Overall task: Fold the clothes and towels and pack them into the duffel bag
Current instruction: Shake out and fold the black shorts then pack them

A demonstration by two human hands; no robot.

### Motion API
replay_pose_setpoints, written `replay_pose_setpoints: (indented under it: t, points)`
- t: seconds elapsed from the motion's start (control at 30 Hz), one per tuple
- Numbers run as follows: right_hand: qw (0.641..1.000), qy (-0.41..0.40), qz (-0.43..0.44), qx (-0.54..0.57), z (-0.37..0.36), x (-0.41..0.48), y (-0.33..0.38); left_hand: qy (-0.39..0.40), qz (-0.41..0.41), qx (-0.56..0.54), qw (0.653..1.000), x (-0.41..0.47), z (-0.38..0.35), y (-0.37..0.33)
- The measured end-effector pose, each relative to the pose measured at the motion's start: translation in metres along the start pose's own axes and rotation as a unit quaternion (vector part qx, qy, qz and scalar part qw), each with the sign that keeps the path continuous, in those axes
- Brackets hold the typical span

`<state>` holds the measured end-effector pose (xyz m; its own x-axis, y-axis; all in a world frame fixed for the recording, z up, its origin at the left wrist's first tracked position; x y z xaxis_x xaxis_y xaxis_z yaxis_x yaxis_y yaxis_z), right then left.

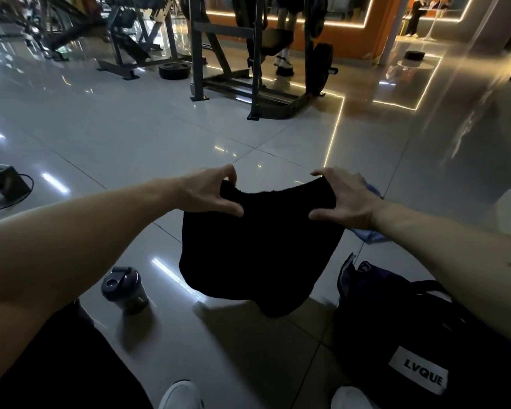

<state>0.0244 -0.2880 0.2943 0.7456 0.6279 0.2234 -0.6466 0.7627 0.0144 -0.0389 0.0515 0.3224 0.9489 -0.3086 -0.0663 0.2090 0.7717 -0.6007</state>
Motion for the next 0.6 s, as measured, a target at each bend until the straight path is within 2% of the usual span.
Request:
replay_pose_setpoints:
  t: [0.1,0.27,0.43,0.6]
  points:
    - [0.999,-0.020,0.026,-0.039,-0.008,-0.004,0.004,0.006,0.008,0.141,0.990,-0.002,-0.003,0.004]
    - [0.996,-0.066,0.037,-0.041,-0.016,-0.002,-0.001,0.013,-0.030,0.196,0.980,-0.006,-0.003,0.012]
    - [0.994,-0.100,0.010,-0.038,-0.015,0.001,-0.009,-0.068,-0.054,0.123,0.989,0.000,-0.004,0.019]
    - [0.992,-0.109,-0.008,-0.057,-0.017,-0.001,-0.010,-0.098,-0.035,0.055,0.993,0.007,-0.009,0.029]
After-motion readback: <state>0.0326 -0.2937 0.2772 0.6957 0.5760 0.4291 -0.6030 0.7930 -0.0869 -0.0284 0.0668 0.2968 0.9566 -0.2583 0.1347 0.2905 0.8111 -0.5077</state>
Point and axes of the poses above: each hand's wrist, its own x-axis towards the middle knuckle, its own z-axis out of the back of the hand, y = z × x, the point moved 1 cm from there along x, towards the middle knuckle, and after that the axes turned 13 degrees about -x, right-handed, at the moved point
